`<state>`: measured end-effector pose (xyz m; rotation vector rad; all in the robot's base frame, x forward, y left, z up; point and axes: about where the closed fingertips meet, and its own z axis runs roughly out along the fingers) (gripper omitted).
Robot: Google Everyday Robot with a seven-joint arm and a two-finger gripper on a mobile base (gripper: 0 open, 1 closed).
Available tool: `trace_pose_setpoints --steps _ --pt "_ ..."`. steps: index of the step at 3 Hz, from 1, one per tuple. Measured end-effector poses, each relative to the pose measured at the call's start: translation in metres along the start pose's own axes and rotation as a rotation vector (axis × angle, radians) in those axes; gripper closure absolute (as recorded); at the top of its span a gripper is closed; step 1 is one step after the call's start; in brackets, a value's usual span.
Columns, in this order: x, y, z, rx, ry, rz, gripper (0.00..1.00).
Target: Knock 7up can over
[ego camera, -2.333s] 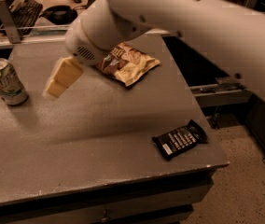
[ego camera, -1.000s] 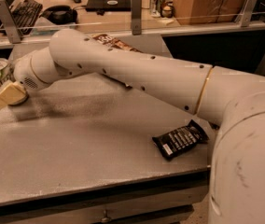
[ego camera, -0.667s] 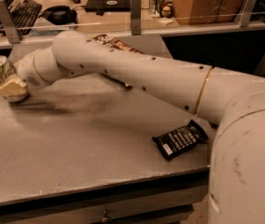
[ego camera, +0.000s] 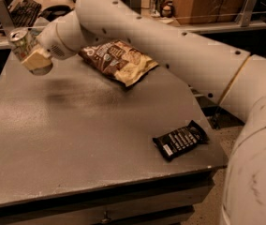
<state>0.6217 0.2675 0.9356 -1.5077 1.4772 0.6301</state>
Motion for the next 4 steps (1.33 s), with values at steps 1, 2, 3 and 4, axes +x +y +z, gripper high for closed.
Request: trace_pose_setpoints --steps 1,2,3,4 --pt "0.011 -0.013 -0.038 -0.024 0.107 -0.022 1.00" --pt "0.028 -0.009 -0.061 -0.091 0.244 -0.051 1.00" --pt "0.056 0.026 -0.067 -0.236 0.384 -0.085 0.82" --pt "0.090 0.070 -0.077 -0.396 0.572 -0.144 0.59"
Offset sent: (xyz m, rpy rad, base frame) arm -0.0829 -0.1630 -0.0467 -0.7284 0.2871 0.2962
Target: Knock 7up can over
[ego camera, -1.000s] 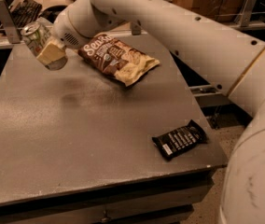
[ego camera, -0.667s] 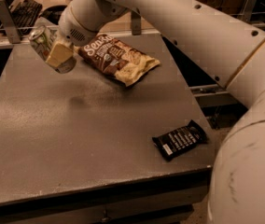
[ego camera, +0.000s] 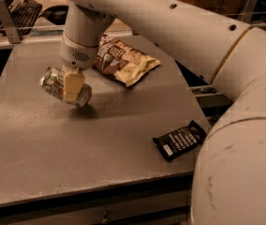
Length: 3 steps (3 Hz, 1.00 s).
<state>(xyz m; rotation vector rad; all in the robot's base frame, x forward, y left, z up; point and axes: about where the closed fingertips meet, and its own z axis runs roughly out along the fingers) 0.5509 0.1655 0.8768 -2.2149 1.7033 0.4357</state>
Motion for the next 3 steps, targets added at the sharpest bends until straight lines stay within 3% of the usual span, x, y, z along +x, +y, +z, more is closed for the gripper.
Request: trace_pose_setpoints --steps 1,2,3 --pt "0.017 0.032 0.012 -0.102 0.136 -0.048 0.36" --pt "0.022 0.047 0.019 -0.148 0.205 -0.082 0.12" --pt "0.022 0.052 0.021 -0.159 0.231 -0.097 0.00"
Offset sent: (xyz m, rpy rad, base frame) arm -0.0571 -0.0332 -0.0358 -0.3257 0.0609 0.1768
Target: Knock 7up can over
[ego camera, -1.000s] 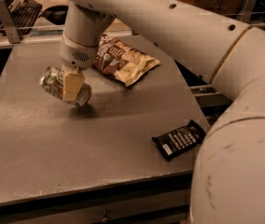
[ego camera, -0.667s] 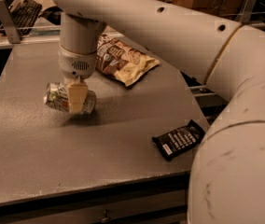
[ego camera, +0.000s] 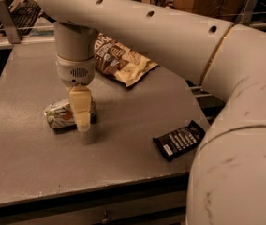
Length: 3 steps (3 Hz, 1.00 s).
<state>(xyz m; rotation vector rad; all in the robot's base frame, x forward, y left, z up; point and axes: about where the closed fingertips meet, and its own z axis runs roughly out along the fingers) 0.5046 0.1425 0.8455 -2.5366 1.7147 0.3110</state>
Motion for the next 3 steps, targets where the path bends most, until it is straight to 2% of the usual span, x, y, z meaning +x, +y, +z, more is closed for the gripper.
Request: trace_pose_setpoints --steps 1,2,3 --pt "0.000 0.000 0.000 0.000 0.002 -0.001 0.00" --pt "0.011 -0.003 -0.024 0.068 -0.078 0.035 0.00" --pt "0.044 -0.002 -0.069 0.199 -0.232 0.087 0.00"
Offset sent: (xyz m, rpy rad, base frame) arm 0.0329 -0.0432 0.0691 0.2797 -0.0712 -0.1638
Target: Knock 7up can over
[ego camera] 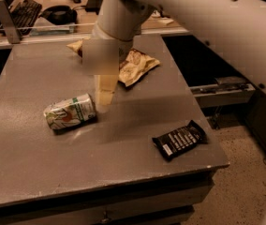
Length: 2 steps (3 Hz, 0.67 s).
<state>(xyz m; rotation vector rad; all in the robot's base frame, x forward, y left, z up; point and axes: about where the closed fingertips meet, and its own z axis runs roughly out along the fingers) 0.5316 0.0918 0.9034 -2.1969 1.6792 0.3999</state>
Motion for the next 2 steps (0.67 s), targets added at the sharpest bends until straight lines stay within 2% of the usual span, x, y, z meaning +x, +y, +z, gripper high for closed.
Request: trace_pose_setpoints --steps 1,2 --pt "0.037 -0.009 -0.050 0.134 -0.179 0.056 0.00" --pt "0.049 0.000 -0.066 0.152 -0.221 0.091 0.00"
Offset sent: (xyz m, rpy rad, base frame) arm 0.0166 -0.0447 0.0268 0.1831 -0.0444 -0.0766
